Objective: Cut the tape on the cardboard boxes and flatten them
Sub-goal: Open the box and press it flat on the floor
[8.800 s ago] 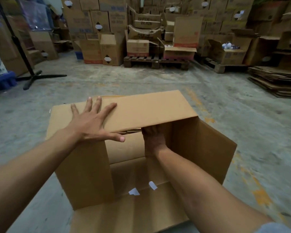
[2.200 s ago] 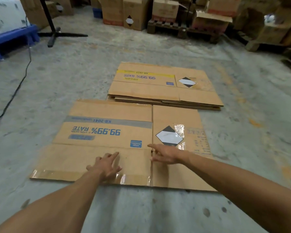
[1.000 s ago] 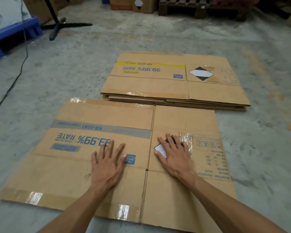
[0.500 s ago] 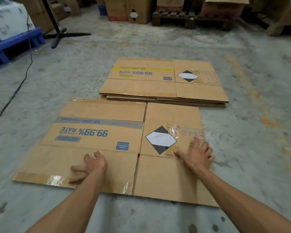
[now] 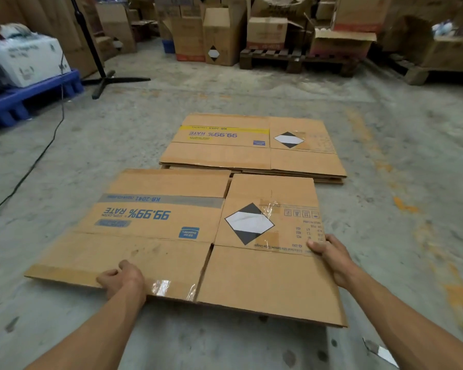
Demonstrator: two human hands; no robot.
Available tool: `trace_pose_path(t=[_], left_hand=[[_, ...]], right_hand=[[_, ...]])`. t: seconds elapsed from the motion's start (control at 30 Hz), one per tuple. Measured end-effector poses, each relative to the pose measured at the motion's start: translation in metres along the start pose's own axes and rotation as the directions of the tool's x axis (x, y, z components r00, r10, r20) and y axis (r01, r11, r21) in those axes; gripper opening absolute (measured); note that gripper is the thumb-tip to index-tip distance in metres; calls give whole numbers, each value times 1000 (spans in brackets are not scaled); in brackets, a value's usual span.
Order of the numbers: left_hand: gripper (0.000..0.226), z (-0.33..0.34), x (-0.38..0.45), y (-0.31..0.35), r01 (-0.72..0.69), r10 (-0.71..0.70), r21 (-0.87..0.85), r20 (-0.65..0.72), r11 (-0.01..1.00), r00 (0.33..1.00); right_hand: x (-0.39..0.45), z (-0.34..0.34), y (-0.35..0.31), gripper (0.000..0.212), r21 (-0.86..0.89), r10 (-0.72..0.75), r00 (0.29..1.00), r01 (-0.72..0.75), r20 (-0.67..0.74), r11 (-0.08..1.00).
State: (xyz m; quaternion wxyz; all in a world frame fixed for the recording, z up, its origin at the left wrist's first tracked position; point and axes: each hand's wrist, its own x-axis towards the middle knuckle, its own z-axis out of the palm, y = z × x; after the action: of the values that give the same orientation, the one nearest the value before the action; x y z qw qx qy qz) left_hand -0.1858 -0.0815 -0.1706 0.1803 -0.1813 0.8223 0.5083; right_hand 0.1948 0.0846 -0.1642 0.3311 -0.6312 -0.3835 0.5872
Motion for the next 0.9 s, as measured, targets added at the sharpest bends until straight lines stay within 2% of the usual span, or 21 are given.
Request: trace_pose_path(t=[0.1,0.3,0.47,0.6,0.77,0.83,0.9], left_hand=[[37,-9,-23,7,-102,100,-110,-26,989,995],[42,-8,-69,14,-263,240,-251,-118,932,964],[41,14,-97,41,-365,347,-314,-114,876,931],[42,43,-113,68,-388,402,-307,-20,869,916],[49,110,-111,101,-425,463,-231,148,875,874],[50,142,-107,112,-437,484,-225,245,871,840],[49,179,-98,121,-427,489,-244,334,871,806]], right_hand=[[-11,-13,-17,27,24,-99,995,99,0,995],[-23,-48,-48,22,62,-185,983,185,-5,981],[-5,-76,-72,34,83,-224,974,226,-37,971],[28,-86,-94,37,105,-256,965,260,-52,960],[97,-89,-129,41,102,-330,940,338,-90,936],[129,-87,-146,41,57,-376,919,384,-115,921],[166,-83,-164,37,-62,-452,881,448,-140,892]])
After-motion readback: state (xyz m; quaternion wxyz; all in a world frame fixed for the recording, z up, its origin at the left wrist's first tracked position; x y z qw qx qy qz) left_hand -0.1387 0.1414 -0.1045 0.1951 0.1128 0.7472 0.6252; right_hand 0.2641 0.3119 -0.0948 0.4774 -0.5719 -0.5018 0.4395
